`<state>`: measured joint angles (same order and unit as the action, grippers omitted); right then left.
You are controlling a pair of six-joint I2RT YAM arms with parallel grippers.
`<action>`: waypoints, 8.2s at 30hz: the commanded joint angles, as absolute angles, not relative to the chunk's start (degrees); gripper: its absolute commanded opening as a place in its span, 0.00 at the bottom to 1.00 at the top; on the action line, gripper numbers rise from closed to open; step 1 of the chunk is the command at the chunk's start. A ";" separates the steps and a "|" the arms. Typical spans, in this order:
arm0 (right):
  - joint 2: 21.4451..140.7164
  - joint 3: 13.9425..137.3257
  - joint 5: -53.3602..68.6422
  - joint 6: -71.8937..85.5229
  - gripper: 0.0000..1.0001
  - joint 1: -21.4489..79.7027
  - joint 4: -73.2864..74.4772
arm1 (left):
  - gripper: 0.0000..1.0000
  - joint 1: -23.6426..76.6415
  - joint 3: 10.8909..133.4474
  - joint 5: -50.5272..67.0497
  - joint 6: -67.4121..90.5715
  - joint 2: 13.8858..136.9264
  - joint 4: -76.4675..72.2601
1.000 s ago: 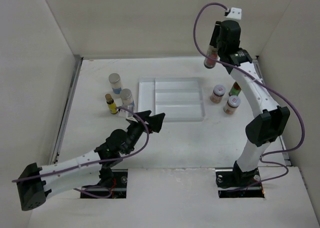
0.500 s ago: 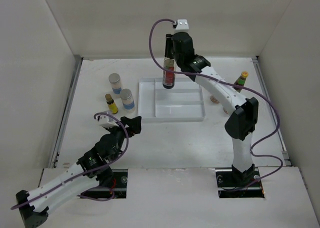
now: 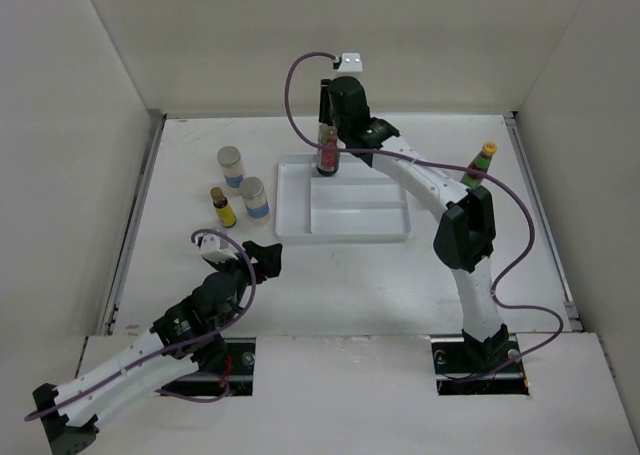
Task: Organize the condiment bottles
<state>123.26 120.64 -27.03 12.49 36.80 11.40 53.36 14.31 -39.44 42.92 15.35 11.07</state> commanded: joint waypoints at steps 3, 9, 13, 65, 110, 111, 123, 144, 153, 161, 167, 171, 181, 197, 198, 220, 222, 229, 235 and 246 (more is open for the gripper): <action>119.80 119.46 -29.44 14.85 0.21 37.22 -1.84 | 0.82 53.39 14.24 -37.53 43.16 16.08 9.76; 117.43 109.09 -29.97 15.73 0.27 37.66 -4.74 | 0.82 52.78 14.41 -35.95 42.63 19.15 7.56; 116.11 106.44 -30.06 15.82 0.48 38.45 -5.54 | 0.82 51.90 14.68 -34.28 42.36 20.57 6.86; 91.49 71.01 -25.49 18.98 0.60 -1.45 1.06 | 0.82 49.17 19.86 -28.48 40.87 40.07 -9.14; 99.84 90.70 -29.09 12.91 0.27 21.40 -8.26 | 0.82 49.35 22.59 -28.48 40.61 50.97 -16.35; 100.54 90.79 -28.83 13.44 0.27 21.66 -8.35 | 0.82 49.35 22.59 -28.39 40.61 51.24 -16.52; 104.33 83.94 -26.19 16.87 0.28 24.30 -12.48 | 0.82 49.35 22.06 -27.16 40.69 53.79 -18.72; 83.07 59.52 -26.10 21.87 0.83 19.48 -11.17 | 0.82 47.06 20.92 -26.72 40.61 53.96 -20.92; 86.74 55.89 -23.55 24.00 0.88 13.14 -4.93 | 0.82 46.80 21.18 -25.58 40.61 55.72 -22.15; 91.84 58.71 -25.93 23.64 0.85 12.87 -3.96 | 0.82 46.98 21.27 -25.58 40.69 55.72 -21.88; 93.95 59.06 -27.33 24.26 0.84 12.79 -2.55 | 0.82 46.89 21.36 -25.40 40.69 56.42 -22.15; 92.47 58.19 -29.27 23.91 0.82 13.05 -2.90 | 0.82 46.63 21.62 -24.79 40.69 56.86 -22.15; 94.21 58.36 -30.67 22.23 0.85 13.05 -2.90 | 0.82 46.62 21.62 -24.26 40.78 57.83 -22.94; 93.26 60.47 -31.63 20.93 0.46 14.27 -5.88 | 0.82 46.89 21.53 -24.26 40.87 57.66 -22.94; 91.86 60.38 -32.34 20.22 0.46 14.89 -6.32 | 0.82 46.89 21.53 -24.26 40.87 57.66 -22.94; 99.66 68.38 -28.48 20.13 0.47 28.17 -11.25 | 0.82 46.45 20.48 -24.79 41.13 56.51 -22.59; 100.37 67.86 -28.91 20.21 0.48 28.34 -11.16 | 0.82 46.62 20.48 -24.79 41.22 56.69 -22.59; 99.67 66.01 -29.09 20.48 0.74 28.43 -10.64 | 0.82 46.54 20.30 -24.70 41.22 57.04 -22.94; 92.83 61.45 -29.18 21.62 0.88 26.86 -10.90 | 0.82 46.71 19.69 -24.61 41.40 56.95 -23.82; 75.50 46.32 -39.28 28.04 0.99 9.81 -2.20 | 0.82 48.99 19.60 -22.85 41.13 59.58 -27.59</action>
